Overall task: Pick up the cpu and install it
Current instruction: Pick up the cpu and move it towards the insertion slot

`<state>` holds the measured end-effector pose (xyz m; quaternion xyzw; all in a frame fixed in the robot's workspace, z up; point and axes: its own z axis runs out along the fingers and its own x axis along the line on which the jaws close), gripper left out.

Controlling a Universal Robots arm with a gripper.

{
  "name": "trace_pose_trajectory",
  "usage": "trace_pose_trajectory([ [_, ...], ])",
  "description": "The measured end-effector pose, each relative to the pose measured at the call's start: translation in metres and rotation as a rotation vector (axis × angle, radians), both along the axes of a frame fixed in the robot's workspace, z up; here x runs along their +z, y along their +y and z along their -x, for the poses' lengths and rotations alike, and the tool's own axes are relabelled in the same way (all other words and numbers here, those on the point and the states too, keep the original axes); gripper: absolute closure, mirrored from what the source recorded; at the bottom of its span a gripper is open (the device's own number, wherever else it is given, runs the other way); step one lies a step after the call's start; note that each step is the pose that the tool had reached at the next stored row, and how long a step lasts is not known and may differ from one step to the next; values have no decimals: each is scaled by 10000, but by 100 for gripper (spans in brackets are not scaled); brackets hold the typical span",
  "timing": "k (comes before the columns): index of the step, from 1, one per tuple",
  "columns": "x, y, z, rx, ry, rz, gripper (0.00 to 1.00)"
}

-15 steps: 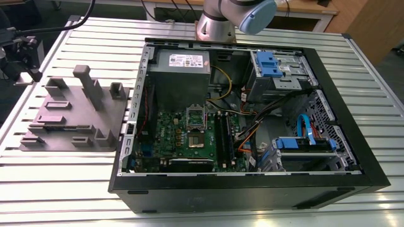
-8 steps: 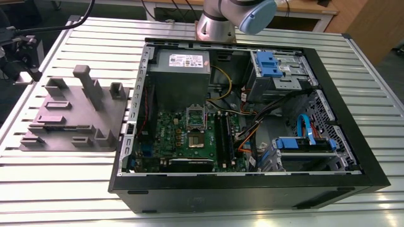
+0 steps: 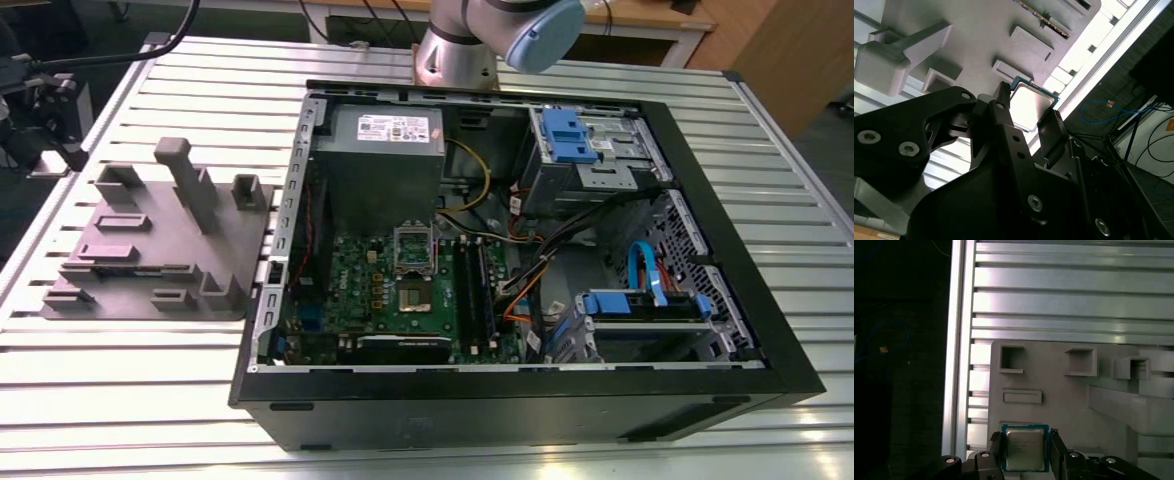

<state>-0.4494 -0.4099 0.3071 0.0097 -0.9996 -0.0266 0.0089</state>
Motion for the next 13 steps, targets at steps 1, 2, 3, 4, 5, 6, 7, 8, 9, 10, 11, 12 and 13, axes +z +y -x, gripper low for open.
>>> trace_pose_trajectory([
  [1, 2, 0, 0, 0, 1, 0, 53],
  [2, 3, 0, 0, 0, 0, 0, 53],
  [3, 5, 0, 0, 0, 0, 0, 53],
  [4, 7, 0, 0, 0, 1, 0, 53],
  [5, 8, 0, 0, 0, 0, 0, 53],
  [6, 9, 0, 0, 0, 0, 0, 53],
  [7, 12, 0, 0, 0, 1, 0, 53],
  [8, 14, 0, 0, 0, 1, 1, 53],
  [9, 15, 0, 0, 0, 0, 0, 53],
  [10, 17, 0, 0, 0, 1, 0, 53],
  [11, 20, 0, 0, 0, 1, 1, 53],
  [12, 23, 0, 0, -1, 1, 1, 53],
  [13, 25, 0, 0, 0, 0, 0, 53],
])
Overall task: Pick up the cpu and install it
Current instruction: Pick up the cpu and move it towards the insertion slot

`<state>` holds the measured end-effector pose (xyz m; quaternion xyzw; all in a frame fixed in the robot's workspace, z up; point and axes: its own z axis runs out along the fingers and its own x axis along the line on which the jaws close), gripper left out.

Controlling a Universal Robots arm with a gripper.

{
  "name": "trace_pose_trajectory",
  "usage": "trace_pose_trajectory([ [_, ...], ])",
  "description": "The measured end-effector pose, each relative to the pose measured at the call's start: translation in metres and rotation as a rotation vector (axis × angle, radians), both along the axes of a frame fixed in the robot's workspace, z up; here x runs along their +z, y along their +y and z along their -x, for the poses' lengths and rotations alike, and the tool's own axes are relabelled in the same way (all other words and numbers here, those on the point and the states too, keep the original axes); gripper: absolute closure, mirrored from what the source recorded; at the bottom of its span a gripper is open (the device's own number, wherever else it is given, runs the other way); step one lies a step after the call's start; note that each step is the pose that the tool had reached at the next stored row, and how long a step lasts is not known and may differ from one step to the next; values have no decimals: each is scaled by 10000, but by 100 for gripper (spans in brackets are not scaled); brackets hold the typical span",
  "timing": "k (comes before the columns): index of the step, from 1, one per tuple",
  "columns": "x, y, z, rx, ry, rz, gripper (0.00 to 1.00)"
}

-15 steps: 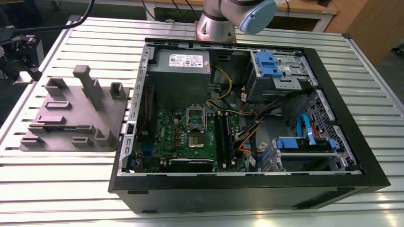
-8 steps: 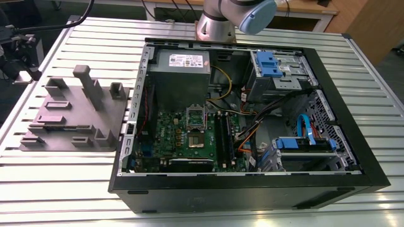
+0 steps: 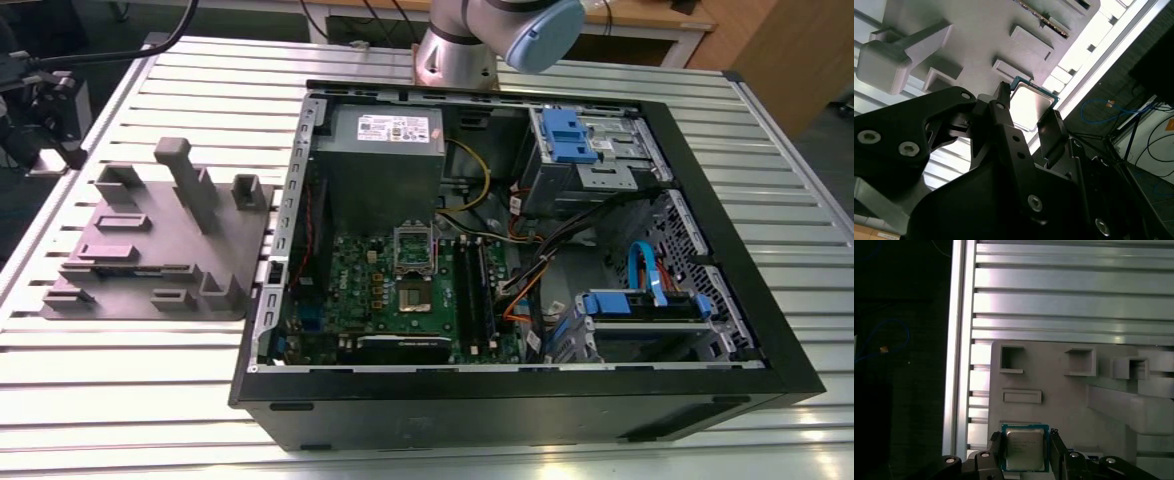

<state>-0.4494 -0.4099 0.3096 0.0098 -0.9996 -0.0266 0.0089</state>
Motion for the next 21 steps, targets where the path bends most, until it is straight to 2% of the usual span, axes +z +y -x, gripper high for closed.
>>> trace_pose_trajectory([
  [21, 87, 0, 0, 0, 0, 0, 53],
])
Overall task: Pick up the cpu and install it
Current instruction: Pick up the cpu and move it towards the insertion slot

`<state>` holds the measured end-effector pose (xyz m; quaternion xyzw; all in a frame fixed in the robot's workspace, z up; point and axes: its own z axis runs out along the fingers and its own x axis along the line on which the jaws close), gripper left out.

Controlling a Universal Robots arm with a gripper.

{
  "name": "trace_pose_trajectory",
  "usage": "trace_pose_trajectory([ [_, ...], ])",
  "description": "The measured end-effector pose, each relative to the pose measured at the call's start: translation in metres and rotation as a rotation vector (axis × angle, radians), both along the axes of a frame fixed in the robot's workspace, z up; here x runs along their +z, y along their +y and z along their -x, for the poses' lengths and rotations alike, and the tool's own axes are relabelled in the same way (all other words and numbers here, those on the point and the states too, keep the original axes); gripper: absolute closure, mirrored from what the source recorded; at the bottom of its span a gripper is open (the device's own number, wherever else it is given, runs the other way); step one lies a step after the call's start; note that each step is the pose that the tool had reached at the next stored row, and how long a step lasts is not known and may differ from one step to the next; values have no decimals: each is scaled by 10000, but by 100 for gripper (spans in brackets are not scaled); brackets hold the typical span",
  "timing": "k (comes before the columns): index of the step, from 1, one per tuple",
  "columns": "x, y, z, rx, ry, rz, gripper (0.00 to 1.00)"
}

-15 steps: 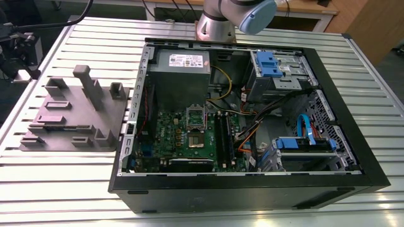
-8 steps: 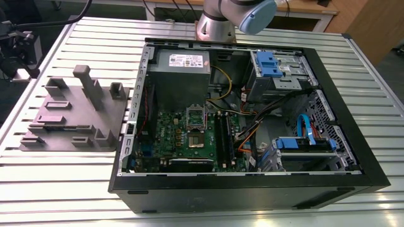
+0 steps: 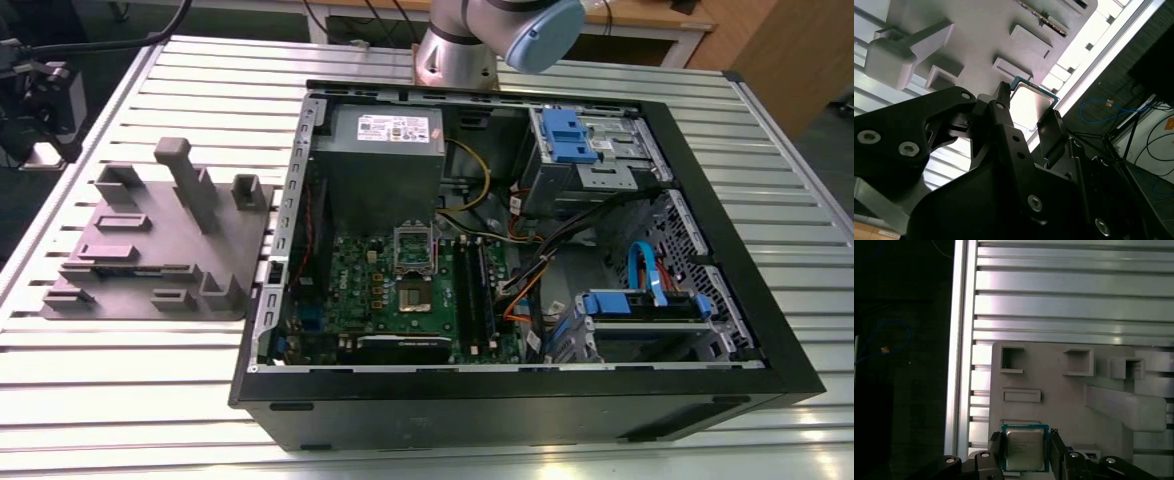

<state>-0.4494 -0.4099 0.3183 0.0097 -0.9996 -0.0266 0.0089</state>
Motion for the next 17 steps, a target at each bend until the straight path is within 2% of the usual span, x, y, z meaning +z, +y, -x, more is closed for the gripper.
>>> trace_pose_trajectory([
  [17, 51, 0, 0, 0, 0, 0, 53],
])
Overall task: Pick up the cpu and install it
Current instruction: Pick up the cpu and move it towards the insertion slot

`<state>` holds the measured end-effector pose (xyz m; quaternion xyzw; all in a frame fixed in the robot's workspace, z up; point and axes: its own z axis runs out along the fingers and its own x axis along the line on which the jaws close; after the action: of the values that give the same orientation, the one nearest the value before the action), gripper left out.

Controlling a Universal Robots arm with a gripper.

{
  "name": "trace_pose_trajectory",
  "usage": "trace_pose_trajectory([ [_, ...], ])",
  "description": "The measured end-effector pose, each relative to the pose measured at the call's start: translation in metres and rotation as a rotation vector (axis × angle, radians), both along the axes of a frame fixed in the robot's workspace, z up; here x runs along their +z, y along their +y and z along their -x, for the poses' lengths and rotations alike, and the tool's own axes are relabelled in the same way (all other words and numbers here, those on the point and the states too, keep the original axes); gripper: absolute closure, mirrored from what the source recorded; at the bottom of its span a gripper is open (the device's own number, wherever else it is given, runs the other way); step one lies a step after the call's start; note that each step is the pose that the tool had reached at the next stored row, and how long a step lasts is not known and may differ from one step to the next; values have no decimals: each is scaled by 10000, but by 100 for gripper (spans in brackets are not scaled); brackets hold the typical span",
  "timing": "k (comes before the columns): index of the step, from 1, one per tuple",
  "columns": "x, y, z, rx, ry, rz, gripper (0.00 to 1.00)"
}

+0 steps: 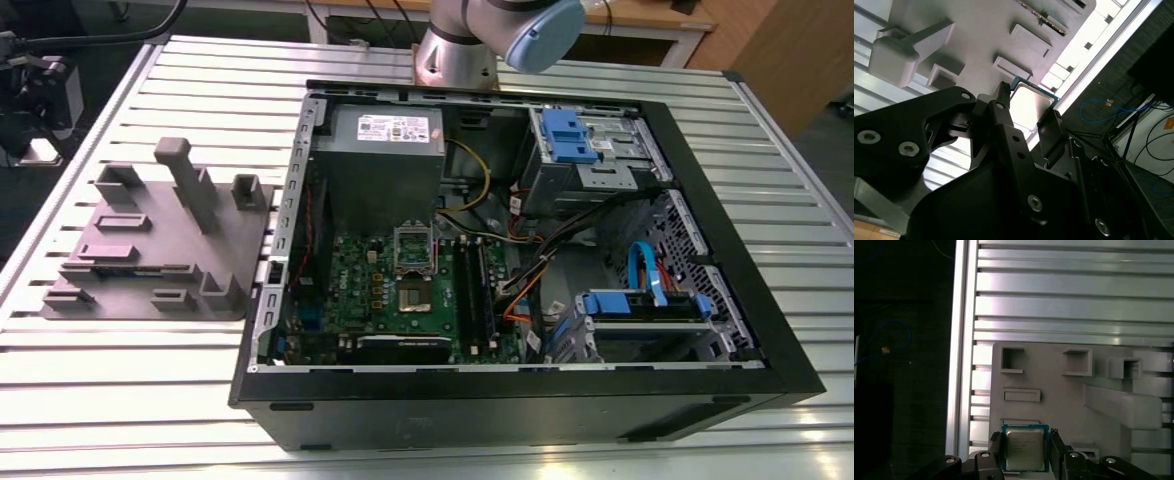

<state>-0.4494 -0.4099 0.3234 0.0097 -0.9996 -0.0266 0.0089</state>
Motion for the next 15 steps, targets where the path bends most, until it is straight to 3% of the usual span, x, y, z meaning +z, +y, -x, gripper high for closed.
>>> trace_pose_trajectory([
  [15, 37, 0, 0, 0, 0, 0, 53],
])
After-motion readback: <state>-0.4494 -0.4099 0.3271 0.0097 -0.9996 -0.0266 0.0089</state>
